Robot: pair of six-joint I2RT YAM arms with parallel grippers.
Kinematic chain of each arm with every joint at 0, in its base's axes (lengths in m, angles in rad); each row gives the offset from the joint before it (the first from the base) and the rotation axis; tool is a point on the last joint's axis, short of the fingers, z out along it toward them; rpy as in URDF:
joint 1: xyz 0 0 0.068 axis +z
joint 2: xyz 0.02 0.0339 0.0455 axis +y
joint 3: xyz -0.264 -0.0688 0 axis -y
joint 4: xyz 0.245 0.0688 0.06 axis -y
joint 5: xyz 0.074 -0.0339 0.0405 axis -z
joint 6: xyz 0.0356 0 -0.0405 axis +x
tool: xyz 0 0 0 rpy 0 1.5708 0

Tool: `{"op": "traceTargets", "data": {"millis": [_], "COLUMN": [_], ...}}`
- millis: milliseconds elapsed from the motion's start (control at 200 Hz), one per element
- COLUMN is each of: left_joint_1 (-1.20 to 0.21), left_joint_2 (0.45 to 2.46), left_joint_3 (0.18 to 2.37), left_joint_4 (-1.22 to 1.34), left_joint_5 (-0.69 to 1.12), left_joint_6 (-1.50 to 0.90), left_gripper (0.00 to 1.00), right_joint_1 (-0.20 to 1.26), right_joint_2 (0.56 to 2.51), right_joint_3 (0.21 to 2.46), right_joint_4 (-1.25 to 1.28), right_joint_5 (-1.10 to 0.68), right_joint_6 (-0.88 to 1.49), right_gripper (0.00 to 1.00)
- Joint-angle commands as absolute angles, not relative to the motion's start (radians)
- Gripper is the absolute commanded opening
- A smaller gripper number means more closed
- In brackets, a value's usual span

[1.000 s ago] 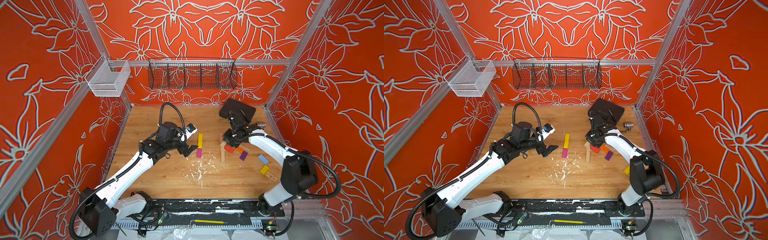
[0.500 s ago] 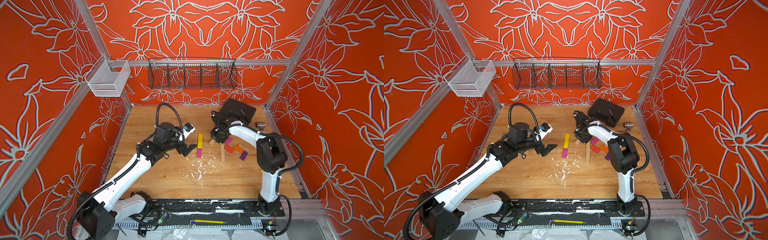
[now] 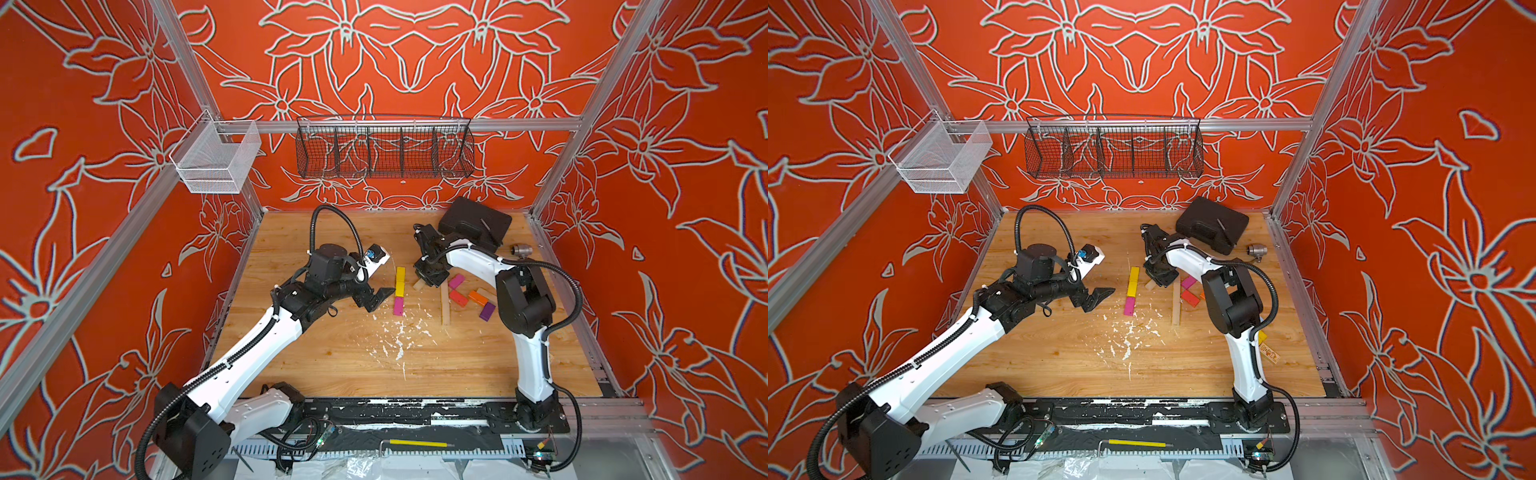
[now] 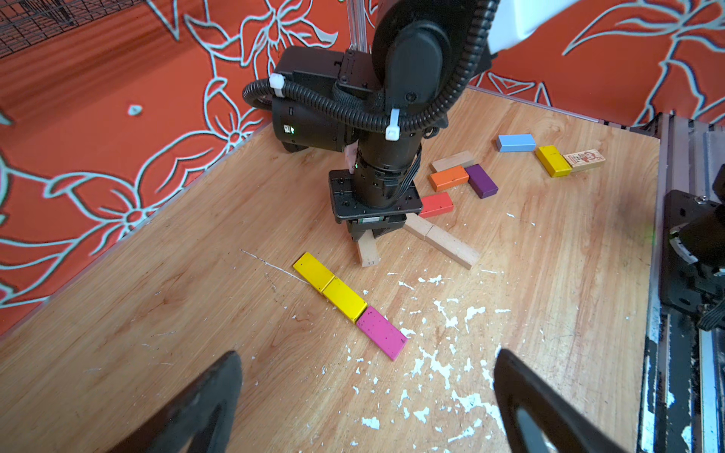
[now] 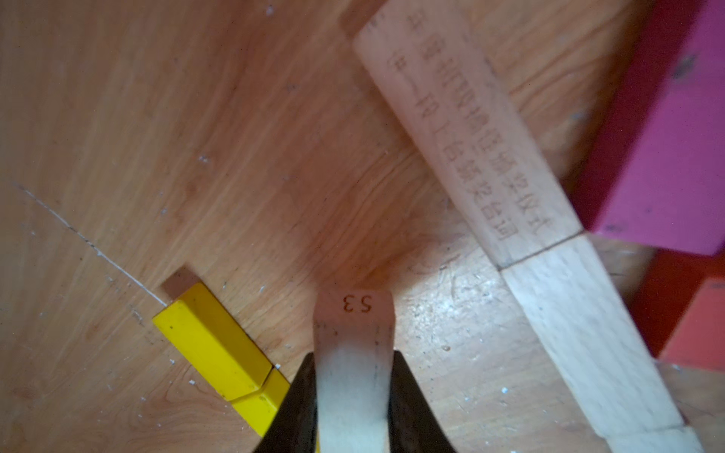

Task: Assemble the letter k with building blocks
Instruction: Assemble the building block at the center of the board.

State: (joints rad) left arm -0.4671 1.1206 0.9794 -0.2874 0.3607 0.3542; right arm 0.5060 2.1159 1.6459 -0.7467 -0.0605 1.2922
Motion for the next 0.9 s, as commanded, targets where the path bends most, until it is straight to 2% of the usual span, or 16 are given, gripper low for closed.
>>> {"op": "traceTargets", "data": {"millis": [0, 490, 896], "left_joint_1": [-0.453, -0.425, -0.405], "left_joint_2": [1.132, 1.133, 1.134], "left_joint_3": [0.983, 0.985, 0.987], "left_joint_4": [-0.281, -0.262, -0.258], "left_joint_5": [0.385, 0.431, 0.459], "left_joint_6": [0.346, 0.313, 0.297], "left_gripper": [0.97, 0.97, 0.97], "right_joint_1": [0.515, 0.516, 0.516], "right_joint_2": [2.152, 2.230, 2.243], "right_joint_3": [1.686, 1.759, 1.761], "right_joint_4": [-0.772, -0.752, -0.752], "right_joint_5": [-0.067, -0.116, -0.127], "right_joint_6": [1.339, 1.402, 1.404], "right_gripper": [0.18, 0.22, 0.32]}}
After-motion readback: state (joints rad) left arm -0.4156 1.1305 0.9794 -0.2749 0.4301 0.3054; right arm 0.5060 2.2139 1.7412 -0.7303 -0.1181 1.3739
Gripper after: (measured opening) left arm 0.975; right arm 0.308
